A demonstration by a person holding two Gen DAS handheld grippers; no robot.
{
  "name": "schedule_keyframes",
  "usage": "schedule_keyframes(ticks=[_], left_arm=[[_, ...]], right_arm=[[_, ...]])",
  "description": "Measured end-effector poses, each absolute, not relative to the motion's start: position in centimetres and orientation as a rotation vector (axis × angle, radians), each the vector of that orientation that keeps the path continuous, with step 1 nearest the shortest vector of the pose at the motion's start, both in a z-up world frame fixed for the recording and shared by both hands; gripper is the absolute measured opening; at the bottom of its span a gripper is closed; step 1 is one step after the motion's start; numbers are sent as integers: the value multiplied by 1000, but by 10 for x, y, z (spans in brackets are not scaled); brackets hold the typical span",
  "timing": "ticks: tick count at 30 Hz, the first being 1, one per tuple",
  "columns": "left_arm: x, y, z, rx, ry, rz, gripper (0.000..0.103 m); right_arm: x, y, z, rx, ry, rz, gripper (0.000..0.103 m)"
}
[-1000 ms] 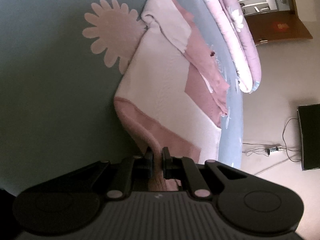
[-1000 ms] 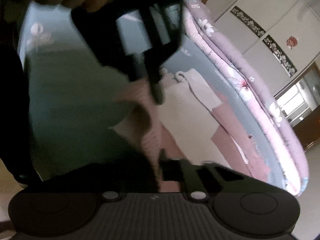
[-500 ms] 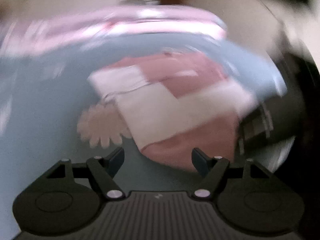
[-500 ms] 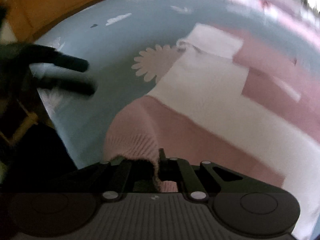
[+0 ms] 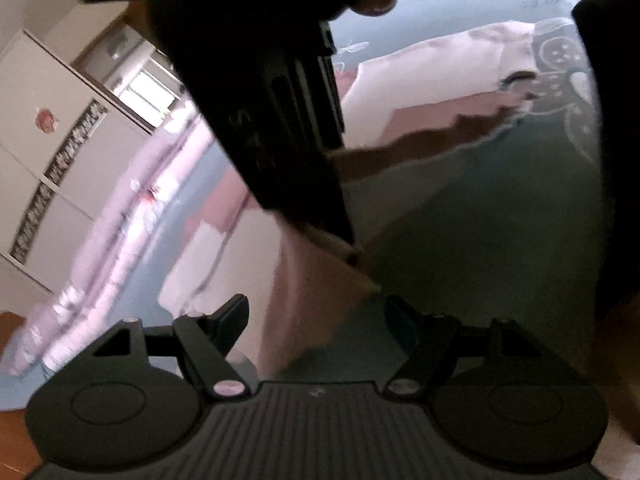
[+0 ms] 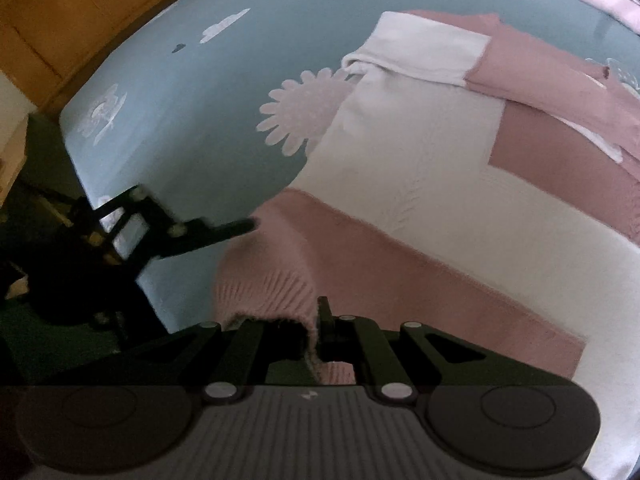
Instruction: Fold clothes
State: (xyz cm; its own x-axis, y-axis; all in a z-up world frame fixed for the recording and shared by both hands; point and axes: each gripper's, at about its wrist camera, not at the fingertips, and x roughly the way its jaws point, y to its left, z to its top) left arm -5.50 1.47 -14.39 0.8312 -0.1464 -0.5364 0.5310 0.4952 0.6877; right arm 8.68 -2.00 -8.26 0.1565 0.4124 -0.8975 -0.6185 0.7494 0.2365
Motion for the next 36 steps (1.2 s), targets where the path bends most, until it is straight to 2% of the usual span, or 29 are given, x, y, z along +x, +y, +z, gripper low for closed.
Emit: schedule_keyframes(ticks=[11,15,16,18,20,22,29,30,33,36], left_arm=[[-49,19,-116,1084,400,-605,75],[-51,26,-106,1038,405,-583,75],[-51,27,-104,1029,408,-582,73],[-53,28,-101,1019,433,-613,60],[-55,30,-103,1023,462,-649,27],[-57,30,-104,1021,480,-664,12],[-60,39,-95,945,522,-676,9],[-59,41,-95,938,533,-673,9],[-60,54,-93,915,554,-671,9],[-61,57,-92,907,567,-673,9]], right_arm=[[76,-13,-76,-354,1188,828,7],[73,-15,-77,-368,1182,823,7],[72,-15,-78,-373,1184,828,8],[69,-12,-80,-403,1180,829,8],[67,-10,-83,-412,1183,834,8],[65,-8,-83,-424,1180,837,9],[57,-6,-81,-456,1148,851,16],[55,-6,-79,-455,1131,860,20],[44,-5,-72,-475,1034,900,34],[28,-2,-64,-570,890,904,35]])
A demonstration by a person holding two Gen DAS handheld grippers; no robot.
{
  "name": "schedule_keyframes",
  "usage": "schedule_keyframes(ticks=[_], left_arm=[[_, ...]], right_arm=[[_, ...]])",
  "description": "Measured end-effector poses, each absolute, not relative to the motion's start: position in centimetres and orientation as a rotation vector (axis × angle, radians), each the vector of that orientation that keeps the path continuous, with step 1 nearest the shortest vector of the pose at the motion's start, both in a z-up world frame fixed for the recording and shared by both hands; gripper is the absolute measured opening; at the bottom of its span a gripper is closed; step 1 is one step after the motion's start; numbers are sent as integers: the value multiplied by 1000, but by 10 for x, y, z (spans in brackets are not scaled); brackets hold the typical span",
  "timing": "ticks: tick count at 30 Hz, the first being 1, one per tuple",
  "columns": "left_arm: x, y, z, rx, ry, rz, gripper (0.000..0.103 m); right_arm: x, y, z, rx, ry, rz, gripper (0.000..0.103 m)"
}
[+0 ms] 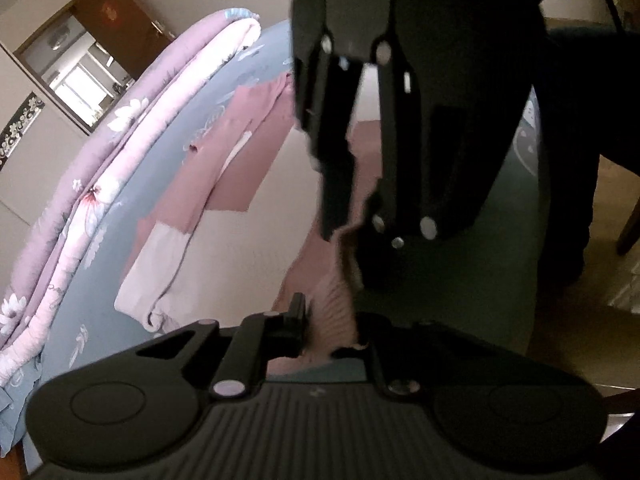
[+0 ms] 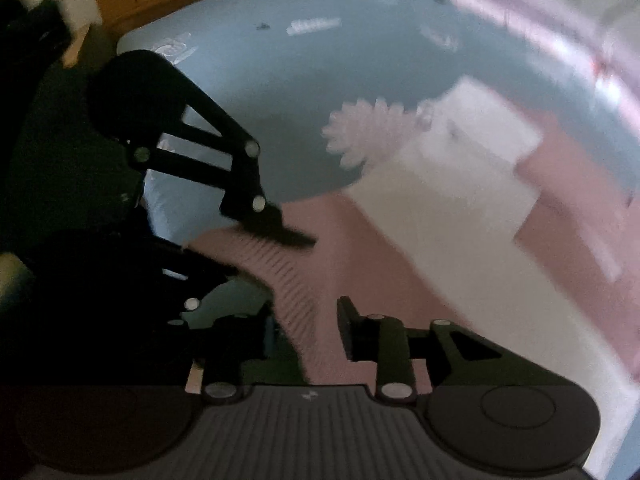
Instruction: Fold clothes
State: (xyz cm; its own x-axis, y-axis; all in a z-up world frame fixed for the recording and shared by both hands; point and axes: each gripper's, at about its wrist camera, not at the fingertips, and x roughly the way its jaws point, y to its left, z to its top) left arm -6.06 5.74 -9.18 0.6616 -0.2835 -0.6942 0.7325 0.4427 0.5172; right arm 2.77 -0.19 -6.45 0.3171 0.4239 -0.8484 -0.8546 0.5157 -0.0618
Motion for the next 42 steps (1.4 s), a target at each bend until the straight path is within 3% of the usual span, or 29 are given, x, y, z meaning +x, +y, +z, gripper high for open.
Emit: schedule_keyframes(ticks=[2,3,9,11,16,18,19,23,26,29,31,32,38,42], left_arm=[[-60,59,-91,897,573,-676,9],[-60,60,-90,892,576,-675,9],[-67,57,-91,958,524,-670,23],[-71,54,-94,1009,497,-683,46],[-81,44,-102,1139,424,-706,50],[-81,40,-104,1188,407,-722,49],[-81,39,-105,1210,407,-731,44],[-75,36,-106,1252,452,-776,4],[-73,35,-102,1241,460,-788,3],[-64,35,-97,1185,491,-762,3],[-59,36,-91,1132,515,-740,4],[-56,36,-88,1110,527,-731,4],[-44,34,-71,1034,556,-690,4],[-39,28,-67,1038,553,-676,4]], right_arm=[[19,1,-62,-639,822,918,28],[17,2,-62,-658,813,921,8],[16,7,-60,-681,817,931,6],[20,7,-59,-650,839,932,6],[22,9,-58,-628,865,947,6],[19,12,-59,-651,865,960,7],[18,13,-60,-662,865,967,7],[14,15,-61,-693,851,973,7],[15,13,-60,-695,860,969,9],[12,0,-51,-694,846,953,23],[13,-22,-44,-669,833,898,41],[15,-36,-42,-651,831,858,44],[25,-128,-42,-502,880,587,46],[8,-176,-51,-455,901,491,54]])
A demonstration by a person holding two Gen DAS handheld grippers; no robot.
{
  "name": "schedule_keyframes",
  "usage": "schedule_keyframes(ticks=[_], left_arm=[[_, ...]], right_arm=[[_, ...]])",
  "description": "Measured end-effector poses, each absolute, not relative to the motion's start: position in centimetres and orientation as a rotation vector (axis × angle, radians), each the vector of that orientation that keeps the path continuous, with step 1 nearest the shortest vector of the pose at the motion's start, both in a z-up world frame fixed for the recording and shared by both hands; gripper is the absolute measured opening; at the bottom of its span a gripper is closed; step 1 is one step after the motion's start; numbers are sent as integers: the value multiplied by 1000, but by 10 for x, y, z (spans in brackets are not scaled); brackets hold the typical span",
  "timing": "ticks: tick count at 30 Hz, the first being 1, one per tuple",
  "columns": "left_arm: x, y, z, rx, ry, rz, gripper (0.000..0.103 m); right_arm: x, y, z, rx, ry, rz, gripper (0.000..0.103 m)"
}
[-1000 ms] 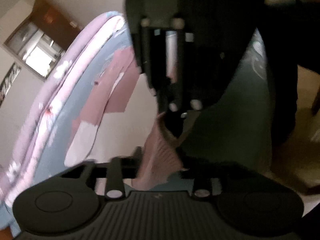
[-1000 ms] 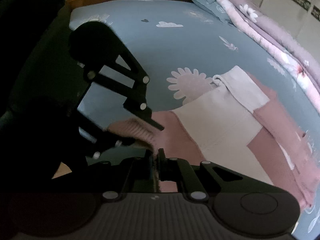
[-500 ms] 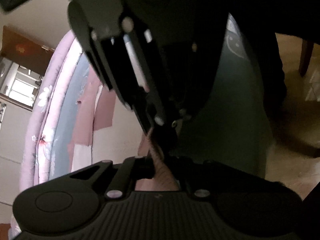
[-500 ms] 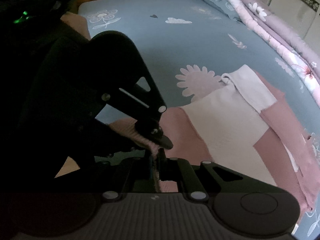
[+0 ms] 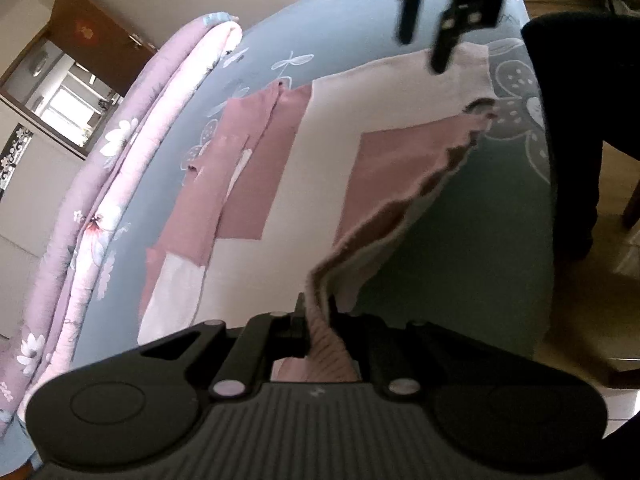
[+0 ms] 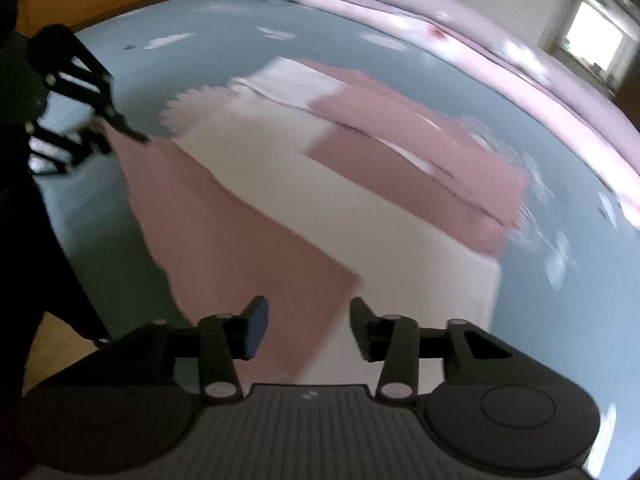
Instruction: Fold clothes
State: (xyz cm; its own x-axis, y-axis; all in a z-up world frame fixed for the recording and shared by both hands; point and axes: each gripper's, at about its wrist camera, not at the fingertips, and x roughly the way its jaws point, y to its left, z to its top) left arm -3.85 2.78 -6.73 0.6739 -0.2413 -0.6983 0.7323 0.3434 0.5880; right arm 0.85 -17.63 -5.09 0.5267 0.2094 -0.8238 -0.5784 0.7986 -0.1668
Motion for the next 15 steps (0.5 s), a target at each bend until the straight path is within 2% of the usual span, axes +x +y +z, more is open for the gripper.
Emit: schedule_keyframes(ticks=[4,7,9,12,15], left_arm=[[-32,23,-64,1026,554,-661,4],[-29,22,-59,1021,550,-642,4],[-27,21,-55,1010,548,-632,4],[-21,20,-50,995,547,-619,4],[-16,18,-46,990,537,-610,4]], right_arm=[[-11,-200,-59,-395,923,467,54],[-21,-207,-63,-348,922,464,60],[-24,-205,-67,-333,922,476,60],[-27,-198,-73,-355,921,484,61],[-29,-189,-79,-407,902,475,66]])
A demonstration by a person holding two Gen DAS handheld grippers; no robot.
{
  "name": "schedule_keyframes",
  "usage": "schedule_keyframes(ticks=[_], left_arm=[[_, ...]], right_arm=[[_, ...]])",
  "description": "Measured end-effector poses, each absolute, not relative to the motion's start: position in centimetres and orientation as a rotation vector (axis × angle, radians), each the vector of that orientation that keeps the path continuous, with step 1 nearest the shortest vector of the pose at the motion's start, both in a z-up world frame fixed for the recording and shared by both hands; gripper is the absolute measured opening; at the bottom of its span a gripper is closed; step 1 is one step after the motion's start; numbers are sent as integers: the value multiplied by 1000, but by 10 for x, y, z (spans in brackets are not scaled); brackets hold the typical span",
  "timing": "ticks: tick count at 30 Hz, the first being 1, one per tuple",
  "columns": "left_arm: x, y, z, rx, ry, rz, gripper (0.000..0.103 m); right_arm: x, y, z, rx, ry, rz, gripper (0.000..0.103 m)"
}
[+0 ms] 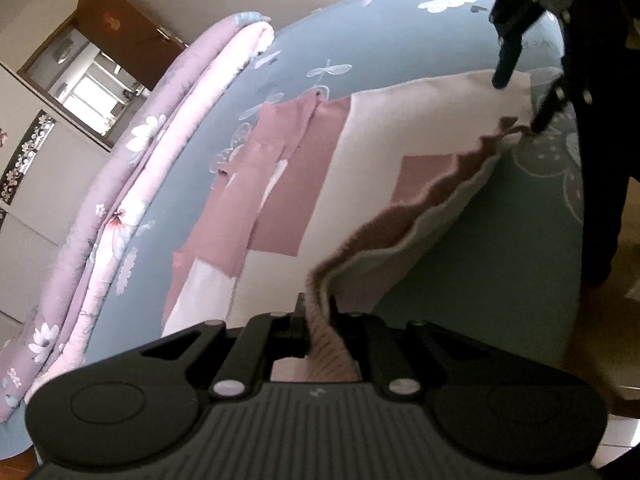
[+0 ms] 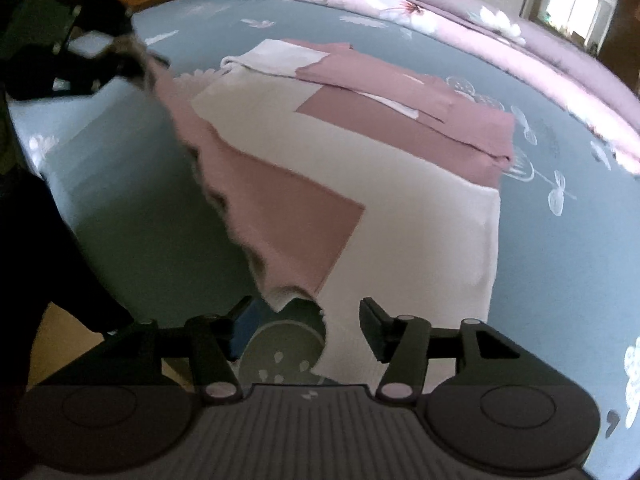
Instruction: Fold clothes
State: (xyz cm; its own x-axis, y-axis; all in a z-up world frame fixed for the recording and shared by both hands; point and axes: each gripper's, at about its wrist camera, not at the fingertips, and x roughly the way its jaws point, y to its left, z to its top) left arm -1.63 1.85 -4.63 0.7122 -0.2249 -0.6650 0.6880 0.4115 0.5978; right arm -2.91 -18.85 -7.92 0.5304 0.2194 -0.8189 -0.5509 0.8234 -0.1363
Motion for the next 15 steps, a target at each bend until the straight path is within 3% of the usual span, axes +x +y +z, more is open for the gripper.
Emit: schedule_keyframes(ticks=[15], left_arm=[[2,17,-32,963,510,-602,4]], right_arm=[[-14,-138,-121,-643,803,340,67]])
